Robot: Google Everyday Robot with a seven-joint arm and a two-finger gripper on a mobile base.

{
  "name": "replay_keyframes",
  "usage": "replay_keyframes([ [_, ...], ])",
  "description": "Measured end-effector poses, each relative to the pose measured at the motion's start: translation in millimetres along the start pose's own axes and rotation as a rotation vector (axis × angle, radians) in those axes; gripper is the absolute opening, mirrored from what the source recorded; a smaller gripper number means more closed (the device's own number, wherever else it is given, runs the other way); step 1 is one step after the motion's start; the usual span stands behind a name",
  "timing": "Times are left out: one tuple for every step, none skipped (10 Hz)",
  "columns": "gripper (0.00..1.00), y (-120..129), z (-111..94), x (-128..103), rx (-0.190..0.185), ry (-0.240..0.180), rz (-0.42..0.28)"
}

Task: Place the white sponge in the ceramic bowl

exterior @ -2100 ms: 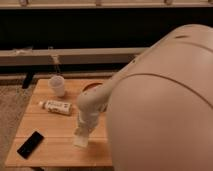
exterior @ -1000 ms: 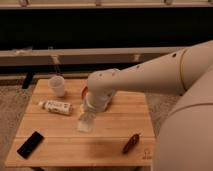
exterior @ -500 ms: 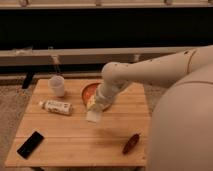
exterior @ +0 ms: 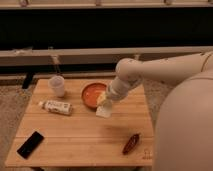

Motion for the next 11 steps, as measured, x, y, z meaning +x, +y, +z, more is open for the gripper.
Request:
replay_keyframes([
  [0.0, -8.8, 0.1, -13.1, -0.004, -0.006, 0.004],
  [0.0, -12.7, 2.3, -26.0, -0.007, -0.007, 0.001],
  [0.0, -9.8, 6.0, -33.6, -0.01, -0.006, -0.003],
  [0.0, -4.6, 9.5, -37.5, -0.012, -0.003, -0.01],
  [0.0, -0.8, 17.9, -41.8, -0.012, 0.004, -0.016],
  [0.0, 1.9, 24.2, -48.3, -0.013, 0.003, -0.024],
  [0.0, 9.3, 31.3, -58.1, -0.018, 0.004, -0.041],
  [0.0, 11.8, 32.7, -64.7, -0.021, 0.007, -0.047],
  [0.0, 11.0, 32.9, -69.6, -0.023, 0.004, -0.051],
  [0.0, 10.4, 33.2, -68.9, -0.025, 0.008, -0.056],
  [0.0, 9.6, 33.5, -72.1, -0.028, 0.004, -0.061],
])
